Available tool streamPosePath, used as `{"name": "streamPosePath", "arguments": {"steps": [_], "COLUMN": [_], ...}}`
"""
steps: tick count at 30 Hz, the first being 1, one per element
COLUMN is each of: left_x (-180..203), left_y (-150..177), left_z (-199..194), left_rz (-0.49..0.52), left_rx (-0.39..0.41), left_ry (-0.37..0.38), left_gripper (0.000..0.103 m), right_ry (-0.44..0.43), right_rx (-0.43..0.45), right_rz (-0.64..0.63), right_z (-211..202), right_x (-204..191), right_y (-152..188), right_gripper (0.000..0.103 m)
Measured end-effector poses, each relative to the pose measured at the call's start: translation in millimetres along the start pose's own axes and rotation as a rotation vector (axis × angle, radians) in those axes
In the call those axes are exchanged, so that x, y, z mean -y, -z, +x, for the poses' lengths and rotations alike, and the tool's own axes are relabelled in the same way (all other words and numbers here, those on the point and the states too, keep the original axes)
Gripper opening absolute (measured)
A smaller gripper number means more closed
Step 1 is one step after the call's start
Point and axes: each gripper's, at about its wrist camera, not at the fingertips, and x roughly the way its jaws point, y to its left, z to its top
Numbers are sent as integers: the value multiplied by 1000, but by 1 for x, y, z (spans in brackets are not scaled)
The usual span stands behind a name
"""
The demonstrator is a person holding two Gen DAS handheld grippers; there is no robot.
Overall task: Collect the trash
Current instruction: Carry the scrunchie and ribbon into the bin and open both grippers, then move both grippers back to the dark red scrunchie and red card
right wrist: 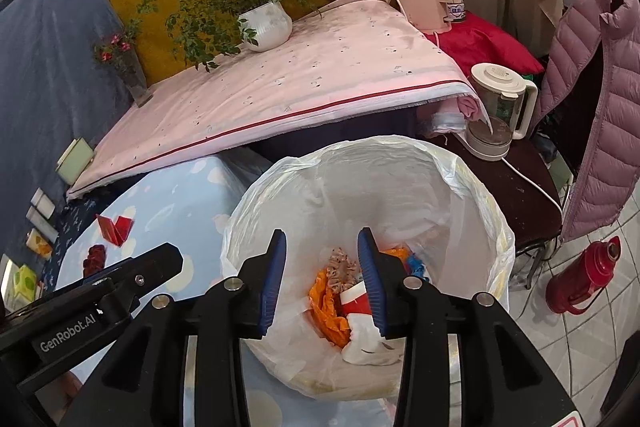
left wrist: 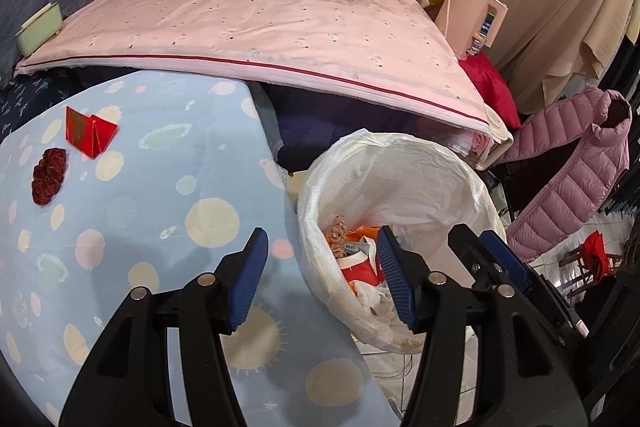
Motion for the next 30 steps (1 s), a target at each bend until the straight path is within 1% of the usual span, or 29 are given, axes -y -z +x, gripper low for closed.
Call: {"name": "streamPosePath", "arguments": {"steps": [4, 8, 16, 21, 30], "left_x": [-12, -27, -55, -79, -132], "left_y": [0, 1, 3, 5, 10], "left_z": [-3, -5, -10, -11, -16], "left_rz": [-25, -53, -95, -139, -222], "left_rx": [5, 10, 13, 14, 17], "left_ry": [-9, -22, -45, -77, -113], "left_gripper": [54, 57, 58, 62, 62], "right_ry": [-6, -13, -28, -39, -71], "right_rx": [-1, -8, -23, -33, -61], "right_rz": [-27, -48, -93, -133, -207], "right_z": [0, 1, 5, 8, 18], "right_x": [-12, -23, -49, -68, -108], "right_y": [1, 3, 8, 11, 20], "right_gripper": [40, 40, 40, 40, 41]}}
